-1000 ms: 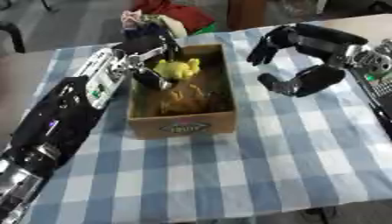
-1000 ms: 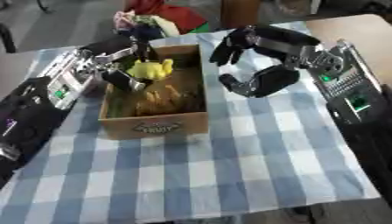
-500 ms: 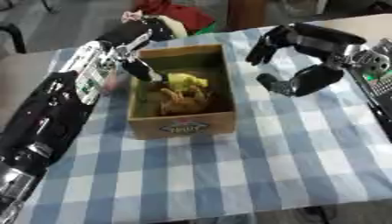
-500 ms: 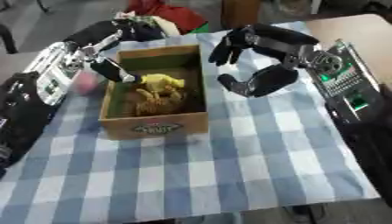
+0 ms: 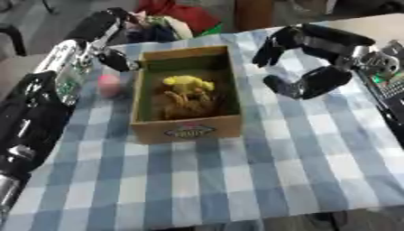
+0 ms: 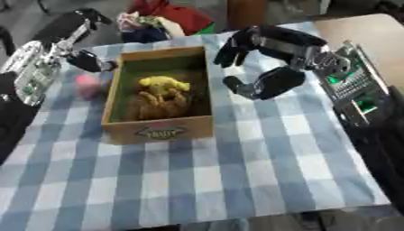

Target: Pick up objects on the table and place them in the box.

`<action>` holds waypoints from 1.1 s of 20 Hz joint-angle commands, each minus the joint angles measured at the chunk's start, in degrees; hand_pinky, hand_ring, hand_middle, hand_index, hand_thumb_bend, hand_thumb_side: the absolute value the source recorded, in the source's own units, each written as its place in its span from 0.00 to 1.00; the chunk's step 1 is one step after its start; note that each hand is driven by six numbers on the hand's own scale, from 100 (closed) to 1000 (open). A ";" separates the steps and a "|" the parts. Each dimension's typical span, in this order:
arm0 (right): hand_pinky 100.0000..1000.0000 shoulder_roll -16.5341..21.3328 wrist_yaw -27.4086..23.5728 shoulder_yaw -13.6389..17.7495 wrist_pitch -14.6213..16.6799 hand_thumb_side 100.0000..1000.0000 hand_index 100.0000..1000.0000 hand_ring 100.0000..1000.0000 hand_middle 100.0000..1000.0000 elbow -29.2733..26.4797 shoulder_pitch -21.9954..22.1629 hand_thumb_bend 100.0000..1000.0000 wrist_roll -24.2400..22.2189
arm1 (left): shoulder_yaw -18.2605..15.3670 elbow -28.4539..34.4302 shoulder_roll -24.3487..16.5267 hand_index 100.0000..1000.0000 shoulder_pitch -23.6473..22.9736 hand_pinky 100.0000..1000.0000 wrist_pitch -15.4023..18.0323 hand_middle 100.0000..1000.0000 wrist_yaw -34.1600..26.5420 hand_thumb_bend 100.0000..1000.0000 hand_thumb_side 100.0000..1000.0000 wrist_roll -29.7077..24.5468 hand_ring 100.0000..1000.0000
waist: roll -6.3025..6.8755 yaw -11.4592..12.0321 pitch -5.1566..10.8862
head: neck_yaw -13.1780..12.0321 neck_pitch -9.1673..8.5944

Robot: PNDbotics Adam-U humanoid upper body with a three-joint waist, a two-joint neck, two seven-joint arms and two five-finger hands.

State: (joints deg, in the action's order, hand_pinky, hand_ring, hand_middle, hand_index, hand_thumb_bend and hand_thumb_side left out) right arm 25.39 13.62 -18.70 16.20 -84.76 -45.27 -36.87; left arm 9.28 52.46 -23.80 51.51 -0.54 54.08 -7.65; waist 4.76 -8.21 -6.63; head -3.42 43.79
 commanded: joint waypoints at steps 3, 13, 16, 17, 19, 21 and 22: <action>0.62 0.57 -0.04 0.77 -0.05 0.24 0.73 0.67 0.57 -0.48 -0.67 0.05 0.23 | -2.55 -4.90 -1.01 0.83 0.93 0.69 -1.95 0.76 3.15 0.54 0.02 0.28 0.72 | -0.47 -0.21 0.98 | 0.15 -0.35; 0.61 0.50 -0.12 0.94 -0.14 0.24 0.73 0.66 0.57 -0.51 -0.37 0.05 0.35 | -4.69 -11.22 -0.48 0.81 0.30 0.65 -4.95 0.74 3.85 0.46 0.00 -1.80 0.68 | -0.47 -0.20 0.97 | 0.46 -0.36; 0.61 0.50 -0.12 1.00 -0.17 0.24 0.73 0.66 0.57 -0.51 -0.32 0.05 0.38 | -4.67 -12.36 -0.06 0.76 -0.06 0.59 -4.85 0.66 3.58 0.38 0.00 -3.40 0.60 | -0.51 -0.25 0.97 | 0.54 -0.36; 0.61 0.52 -0.09 1.02 -0.18 0.24 0.73 0.66 0.57 -0.49 -0.30 0.05 0.39 | -4.53 -12.66 0.03 0.73 -0.15 0.58 -4.65 0.60 3.56 0.34 0.00 -4.31 0.56 | -0.50 -0.27 0.97 | 0.54 -0.35; 0.61 0.54 -0.03 1.05 -0.19 0.24 0.73 0.66 0.57 -0.46 -0.26 0.05 0.43 | -4.41 -12.55 -0.08 0.57 -0.10 0.52 -4.51 0.40 3.96 0.27 0.00 -5.59 0.40 | -0.48 -0.27 0.99 | 0.57 -0.33; 0.61 0.56 0.00 1.07 -0.20 0.25 0.73 0.66 0.57 -0.44 -0.23 0.05 0.46 | -4.74 -11.23 -0.24 0.45 0.02 0.48 -5.33 0.24 4.36 0.24 0.00 -4.31 0.30 | -0.47 -0.24 1.02 | 0.59 -0.34; 0.61 0.56 0.02 1.09 -0.21 0.25 0.73 0.66 0.57 -0.42 -0.22 0.04 0.47 | -4.90 -10.17 -0.30 0.41 0.08 0.47 -5.87 0.19 4.07 0.25 0.00 -2.80 0.27 | -0.45 -0.21 1.02 | 0.60 -0.36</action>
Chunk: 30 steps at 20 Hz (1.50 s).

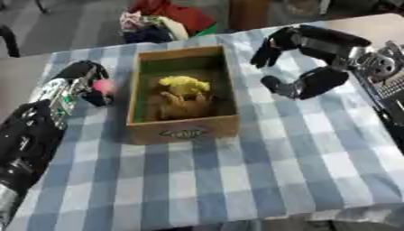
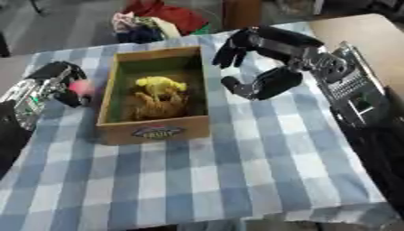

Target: Pick up objects on the table and place them in the box.

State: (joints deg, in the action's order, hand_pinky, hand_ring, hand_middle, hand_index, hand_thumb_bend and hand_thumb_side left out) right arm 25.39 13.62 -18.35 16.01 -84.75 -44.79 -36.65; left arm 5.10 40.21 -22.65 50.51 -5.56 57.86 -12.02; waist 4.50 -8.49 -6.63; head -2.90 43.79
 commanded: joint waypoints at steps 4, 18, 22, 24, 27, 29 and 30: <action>0.61 0.48 0.07 0.70 -0.05 0.24 0.73 0.66 0.57 -0.34 -0.69 0.05 0.25 | 0.26 8.88 -1.65 0.39 1.73 0.46 -1.17 0.17 -4.19 0.28 0.00 6.78 0.26 | -0.14 0.22 1.07 | 0.11 -0.42; 0.61 -0.29 0.00 0.02 0.25 0.25 0.73 0.66 0.57 -0.14 -1.12 0.04 -0.56 | 16.10 24.76 1.38 0.53 4.20 0.53 7.96 0.33 -18.66 0.27 0.00 -6.89 0.40 | -0.25 -0.42 1.24 | -0.55 -0.66; 0.61 -0.34 0.31 -0.41 0.27 0.26 0.73 0.66 0.57 0.42 -0.84 0.04 -1.77 | 16.92 21.99 2.09 0.66 3.57 0.60 9.27 0.52 -19.82 0.30 0.00 -13.29 0.55 | -0.18 -0.45 1.27 | -0.52 -0.84; 0.61 -0.39 0.34 -0.42 0.26 0.26 0.73 0.66 0.57 0.53 -0.81 0.04 -2.11 | 16.80 21.17 2.14 0.76 3.50 0.68 9.98 0.70 -20.12 0.41 0.13 -16.45 0.68 | -0.14 -0.39 1.28 | -0.34 -0.90; 0.61 -0.38 0.26 -0.25 0.27 0.25 0.73 0.66 0.57 0.48 -0.84 0.04 -2.12 | 16.19 21.62 1.92 0.88 3.58 0.77 10.20 0.86 -20.02 0.57 0.39 -18.70 0.82 | -0.12 -0.32 1.28 | -0.26 -0.96; 0.61 -0.30 0.21 -0.04 0.26 0.25 0.73 0.66 0.57 0.38 -0.83 0.04 -1.79 | 15.60 22.73 1.65 0.91 3.58 0.80 9.86 0.91 -19.95 0.62 0.48 -18.96 0.85 | -0.15 -0.28 1.26 | -0.20 -1.01; 0.61 -0.24 0.20 0.09 0.24 0.25 0.73 0.66 0.57 0.33 -0.79 0.04 -1.61 | 15.20 23.63 1.46 0.92 3.51 0.81 9.59 0.92 -19.94 0.62 0.51 -18.51 0.86 | -0.19 -0.25 1.24 | -0.13 -1.02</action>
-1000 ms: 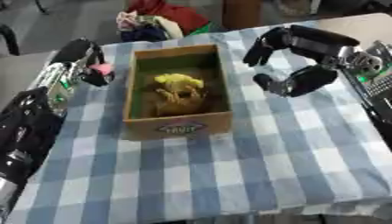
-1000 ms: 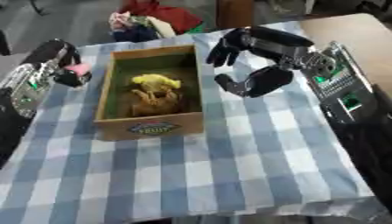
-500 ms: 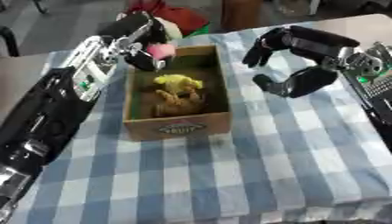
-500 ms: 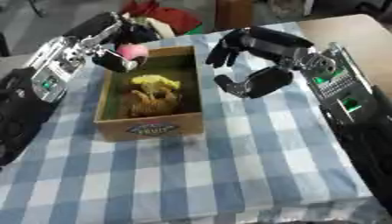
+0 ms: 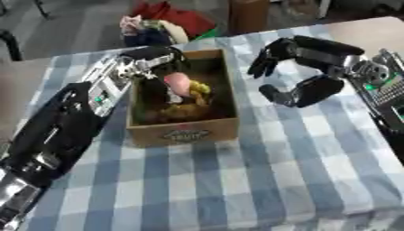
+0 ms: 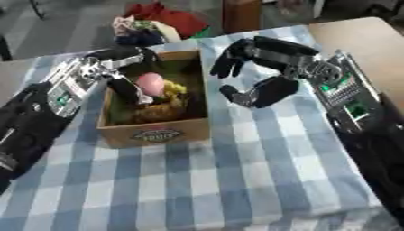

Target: Pick up objects on the table and place them in the box.

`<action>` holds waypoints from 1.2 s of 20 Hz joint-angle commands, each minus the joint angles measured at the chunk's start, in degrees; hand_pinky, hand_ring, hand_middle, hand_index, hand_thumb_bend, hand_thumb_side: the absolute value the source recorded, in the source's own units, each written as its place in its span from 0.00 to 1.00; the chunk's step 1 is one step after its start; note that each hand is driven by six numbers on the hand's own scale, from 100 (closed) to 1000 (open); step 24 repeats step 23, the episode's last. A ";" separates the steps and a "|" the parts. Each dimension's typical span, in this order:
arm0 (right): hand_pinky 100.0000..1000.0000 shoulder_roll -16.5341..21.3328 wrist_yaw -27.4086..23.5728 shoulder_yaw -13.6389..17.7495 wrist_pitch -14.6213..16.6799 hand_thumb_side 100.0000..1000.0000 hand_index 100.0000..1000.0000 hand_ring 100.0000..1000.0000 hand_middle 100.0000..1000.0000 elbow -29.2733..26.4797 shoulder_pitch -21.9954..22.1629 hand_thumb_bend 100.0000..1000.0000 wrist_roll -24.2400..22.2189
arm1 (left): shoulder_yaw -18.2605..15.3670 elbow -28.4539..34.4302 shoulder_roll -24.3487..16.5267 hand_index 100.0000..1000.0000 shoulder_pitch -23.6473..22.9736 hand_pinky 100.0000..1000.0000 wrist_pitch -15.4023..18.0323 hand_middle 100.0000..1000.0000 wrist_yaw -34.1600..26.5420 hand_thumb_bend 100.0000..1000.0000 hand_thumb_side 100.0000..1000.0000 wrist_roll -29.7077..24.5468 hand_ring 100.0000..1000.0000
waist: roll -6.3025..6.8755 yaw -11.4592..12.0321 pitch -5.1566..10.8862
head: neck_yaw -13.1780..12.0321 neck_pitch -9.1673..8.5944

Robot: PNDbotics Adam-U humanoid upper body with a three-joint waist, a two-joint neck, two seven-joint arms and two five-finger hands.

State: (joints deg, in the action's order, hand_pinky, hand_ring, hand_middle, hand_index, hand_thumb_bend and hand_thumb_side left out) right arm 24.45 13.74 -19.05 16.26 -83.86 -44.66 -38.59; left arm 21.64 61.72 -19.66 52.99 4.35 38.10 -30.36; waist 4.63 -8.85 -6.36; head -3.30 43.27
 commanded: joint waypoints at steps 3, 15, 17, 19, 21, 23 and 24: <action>0.61 1.01 0.20 0.98 -0.10 0.25 0.73 0.66 0.57 -0.57 -0.76 0.04 0.65 | -2.96 5.96 -2.38 0.89 0.34 0.79 -1.65 0.89 -0.85 0.61 0.48 3.38 0.84 | -0.46 0.30 0.90 | 0.33 -0.49; 0.61 2.18 0.81 2.11 -0.29 0.25 0.73 0.66 0.57 -0.51 0.14 0.04 2.04 | -7.66 39.54 -10.28 0.68 -14.09 0.64 -9.71 0.57 -16.35 0.45 0.21 19.84 0.58 | -0.76 1.70 0.19 | 1.36 -0.95; 0.61 2.39 0.85 2.31 -0.40 0.25 0.73 0.66 0.56 -0.54 0.35 0.03 2.26 | -8.21 44.67 -11.33 0.68 -16.53 0.64 -9.74 0.57 -19.10 0.43 0.20 19.74 0.58 | -0.83 1.94 0.05 | 1.62 -0.88; 0.61 2.62 0.94 2.49 -0.51 0.25 0.73 0.66 0.56 -0.53 0.61 0.03 2.45 | -8.72 49.21 -12.21 0.68 -18.18 0.63 -9.50 0.55 -21.72 0.38 0.15 19.39 0.57 | -0.88 2.25 -0.07 | 1.77 -0.77; 0.61 2.74 1.02 2.59 -0.58 0.25 0.73 0.66 0.56 -0.50 0.84 0.03 2.58 | -8.76 51.97 -13.26 0.69 -18.74 0.64 -8.03 0.56 -24.88 0.40 0.20 18.55 0.57 | -0.91 2.45 -0.12 | 1.88 -0.65; 0.61 2.81 1.07 2.66 -0.60 0.25 0.73 0.66 0.56 -0.50 0.97 0.03 2.67 | -8.62 52.66 -14.17 0.70 -18.38 0.64 -5.00 0.56 -27.76 0.30 0.09 17.63 0.58 | -0.93 2.59 -0.13 | 2.01 -0.55; 0.61 2.81 1.07 2.66 -0.60 0.25 0.73 0.66 0.56 -0.50 0.97 0.03 2.67 | -8.62 52.66 -14.17 0.70 -18.38 0.64 -5.00 0.56 -27.76 0.30 0.09 17.63 0.58 | -0.93 2.59 -0.13 | 2.01 -0.55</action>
